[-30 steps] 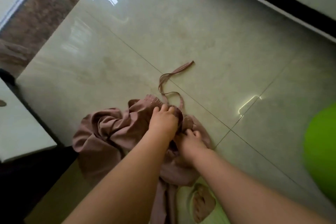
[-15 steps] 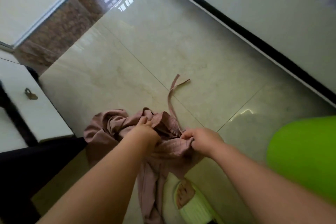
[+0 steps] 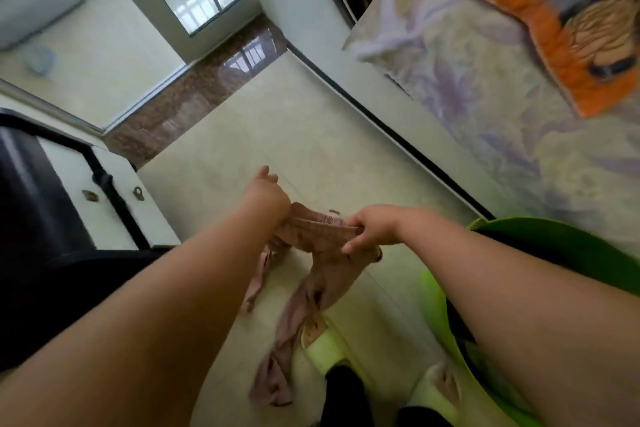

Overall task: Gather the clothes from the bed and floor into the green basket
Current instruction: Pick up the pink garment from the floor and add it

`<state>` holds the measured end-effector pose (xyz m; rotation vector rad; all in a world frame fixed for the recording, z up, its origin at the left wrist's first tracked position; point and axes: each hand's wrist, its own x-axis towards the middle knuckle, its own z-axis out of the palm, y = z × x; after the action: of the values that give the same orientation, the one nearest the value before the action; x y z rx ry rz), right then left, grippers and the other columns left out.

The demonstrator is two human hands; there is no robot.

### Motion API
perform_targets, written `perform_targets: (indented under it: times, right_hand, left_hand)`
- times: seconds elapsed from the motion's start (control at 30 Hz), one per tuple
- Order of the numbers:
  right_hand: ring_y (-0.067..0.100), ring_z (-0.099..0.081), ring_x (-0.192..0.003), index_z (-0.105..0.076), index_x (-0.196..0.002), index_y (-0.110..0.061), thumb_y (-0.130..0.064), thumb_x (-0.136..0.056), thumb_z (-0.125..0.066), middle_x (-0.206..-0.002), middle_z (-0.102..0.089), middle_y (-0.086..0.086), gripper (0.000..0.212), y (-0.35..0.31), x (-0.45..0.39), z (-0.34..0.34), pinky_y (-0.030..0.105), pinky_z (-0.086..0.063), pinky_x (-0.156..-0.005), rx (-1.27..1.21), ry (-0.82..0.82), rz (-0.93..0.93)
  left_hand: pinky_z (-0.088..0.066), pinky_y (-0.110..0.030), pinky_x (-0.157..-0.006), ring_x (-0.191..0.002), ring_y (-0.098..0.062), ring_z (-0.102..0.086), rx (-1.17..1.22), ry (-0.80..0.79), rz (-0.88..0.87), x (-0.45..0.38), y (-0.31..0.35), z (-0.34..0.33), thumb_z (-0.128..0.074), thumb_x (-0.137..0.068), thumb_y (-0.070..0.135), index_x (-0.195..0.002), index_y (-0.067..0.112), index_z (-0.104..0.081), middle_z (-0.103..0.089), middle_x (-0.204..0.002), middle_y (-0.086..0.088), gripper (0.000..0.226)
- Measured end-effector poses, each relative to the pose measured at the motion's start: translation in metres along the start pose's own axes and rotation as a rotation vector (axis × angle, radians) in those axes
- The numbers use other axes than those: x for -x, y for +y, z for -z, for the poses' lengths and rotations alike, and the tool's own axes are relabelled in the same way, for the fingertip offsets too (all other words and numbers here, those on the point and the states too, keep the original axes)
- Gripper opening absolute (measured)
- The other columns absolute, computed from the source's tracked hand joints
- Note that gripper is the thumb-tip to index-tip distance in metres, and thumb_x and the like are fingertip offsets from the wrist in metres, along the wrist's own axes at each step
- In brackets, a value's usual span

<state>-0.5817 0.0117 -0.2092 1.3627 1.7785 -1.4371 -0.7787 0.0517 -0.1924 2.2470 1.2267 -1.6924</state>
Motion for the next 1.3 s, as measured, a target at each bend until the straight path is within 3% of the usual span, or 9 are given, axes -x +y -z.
perform_targets:
  times: [0.23,0.4,0.47,0.6,0.77,0.87,1.07,1.2,1.3]
  right_hand:
    - [0.024,-0.066,-0.084,-0.067,-0.087,-0.025,-0.038,-0.079,-0.069,-0.097,-0.07,0.004,0.016,-0.032,0.124,0.035,0.028,-0.051,-0.072,0.102,0.187,-0.198]
    - [0.028,-0.062,-0.102,-0.057,-0.12,-0.008,-0.039,-0.081,-0.07,-0.113,-0.063,0.012,0.051,-0.053,0.233,0.062,0.03,-0.047,-0.079,0.065,0.389,-0.347]
    - [0.027,-0.059,-0.087,-0.061,-0.116,-0.006,-0.05,-0.082,-0.068,-0.105,-0.064,0.014,0.056,-0.06,0.256,0.069,0.028,-0.044,-0.074,0.074,0.331,-0.414]
    - [0.027,-0.055,-0.091,-0.058,-0.127,-0.006,-0.047,-0.09,-0.057,-0.111,-0.06,0.016,0.055,-0.078,0.313,0.088,0.032,-0.045,-0.081,0.047,0.341,-0.452]
    - [0.036,-0.05,-0.124,-0.044,-0.139,-0.01,-0.072,-0.084,-0.045,-0.135,-0.051,0.018,0.082,-0.117,0.378,0.102,0.044,-0.041,-0.106,-0.294,0.507,-0.35]
    - [0.038,-0.045,-0.129,-0.039,-0.144,-0.006,-0.067,-0.091,-0.036,-0.142,-0.047,0.02,0.081,-0.142,0.414,0.115,0.044,-0.038,-0.109,-0.421,0.649,-0.29]
    - [0.038,-0.05,-0.125,-0.042,-0.141,-0.007,-0.039,-0.103,-0.033,-0.14,-0.049,0.02,0.05,-0.187,0.456,0.142,0.049,-0.044,-0.104,-0.674,0.775,-0.118]
    - [0.034,-0.06,-0.114,-0.059,-0.117,-0.008,-0.028,-0.097,-0.047,-0.12,-0.065,0.017,0.031,-0.194,0.471,0.149,0.052,-0.046,-0.102,-0.762,0.606,0.073]
    - [0.032,-0.063,-0.11,-0.057,-0.124,-0.009,-0.022,-0.09,-0.062,-0.117,-0.066,0.016,0.037,-0.189,0.479,0.153,0.052,-0.049,-0.099,-0.732,0.569,0.151]
  left_hand:
    - [-0.006,-0.046,-0.121,-0.145,-0.026,-0.023,-0.014,0.072,0.098,0.141,-0.044,0.049,-0.048,-0.097,0.033,-0.128,0.021,-0.059,-0.053,-0.141,-0.003,0.035]
    - [-0.017,-0.045,-0.116,-0.123,-0.028,-0.051,0.025,0.319,0.231,0.227,-0.079,0.096,-0.048,-0.097,0.032,-0.149,0.01,-0.027,-0.065,-0.121,-0.007,0.06]
    - [-0.022,-0.042,-0.114,-0.119,-0.025,-0.054,0.044,0.277,0.269,0.25,-0.081,0.116,-0.048,-0.098,0.028,-0.141,0.008,-0.04,-0.063,-0.123,-0.007,0.048]
    - [-0.033,-0.027,-0.084,-0.099,-0.012,-0.049,0.406,0.135,0.418,0.294,-0.095,0.15,-0.046,-0.098,0.024,-0.136,0.019,-0.046,-0.052,-0.134,-0.002,0.038]
    - [-0.025,-0.045,-0.111,-0.132,-0.029,-0.041,0.48,0.293,0.34,0.354,-0.102,0.178,-0.028,-0.095,0.059,-0.139,0.02,-0.045,-0.05,-0.139,-0.005,0.061]
    - [-0.021,-0.051,-0.112,-0.133,-0.029,-0.04,0.852,0.355,0.35,0.368,-0.112,0.197,-0.023,-0.078,0.079,-0.134,0.028,-0.049,-0.053,-0.138,-0.001,0.081]
    - [-0.049,-0.041,-0.101,-0.11,-0.026,-0.061,1.569,0.392,0.075,0.418,-0.11,0.253,-0.052,-0.097,0.033,-0.119,0.008,-0.06,-0.063,-0.119,-0.011,0.034]
    - [-0.047,-0.036,-0.104,-0.11,-0.025,-0.059,1.478,0.406,0.049,0.446,-0.101,0.282,-0.052,-0.097,0.027,-0.127,0.013,-0.051,-0.06,-0.121,-0.01,0.034]
    - [-0.049,-0.035,-0.1,-0.104,-0.025,-0.059,1.409,0.463,0.041,0.45,-0.104,0.293,-0.055,-0.092,0.028,-0.128,0.009,-0.054,-0.061,-0.115,-0.007,0.041]
